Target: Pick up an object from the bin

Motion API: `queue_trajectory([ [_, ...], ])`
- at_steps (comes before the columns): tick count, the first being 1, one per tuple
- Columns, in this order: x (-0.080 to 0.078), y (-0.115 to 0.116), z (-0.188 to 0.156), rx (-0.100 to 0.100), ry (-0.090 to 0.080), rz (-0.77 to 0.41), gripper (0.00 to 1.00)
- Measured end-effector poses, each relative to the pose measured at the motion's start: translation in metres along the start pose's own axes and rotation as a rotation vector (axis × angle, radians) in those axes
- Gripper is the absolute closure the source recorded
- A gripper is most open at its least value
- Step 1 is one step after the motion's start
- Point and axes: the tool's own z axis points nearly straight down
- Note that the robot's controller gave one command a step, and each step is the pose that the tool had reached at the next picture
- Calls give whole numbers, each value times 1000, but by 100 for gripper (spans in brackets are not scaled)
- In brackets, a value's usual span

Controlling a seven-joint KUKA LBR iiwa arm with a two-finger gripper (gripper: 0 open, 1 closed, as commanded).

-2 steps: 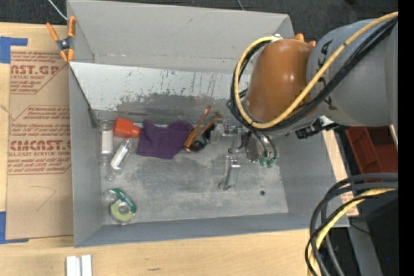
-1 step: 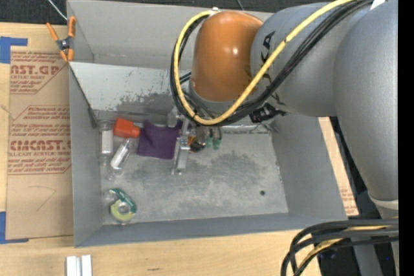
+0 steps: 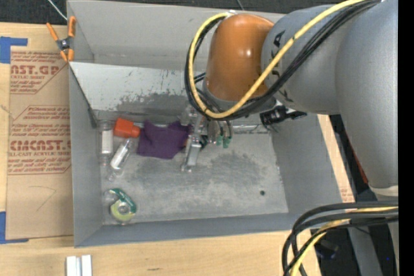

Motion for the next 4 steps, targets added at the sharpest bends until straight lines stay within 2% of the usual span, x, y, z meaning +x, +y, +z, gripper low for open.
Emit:
queue_trajectory([
  [1,-13,80,53,-3,0,-102,0],
  [2,-16,60,80,1,-1,-109,0],
  [3,-14,59,100,-6,-6,-28,100],
  [4,-14,59,100,-5,-6,-28,100],
])
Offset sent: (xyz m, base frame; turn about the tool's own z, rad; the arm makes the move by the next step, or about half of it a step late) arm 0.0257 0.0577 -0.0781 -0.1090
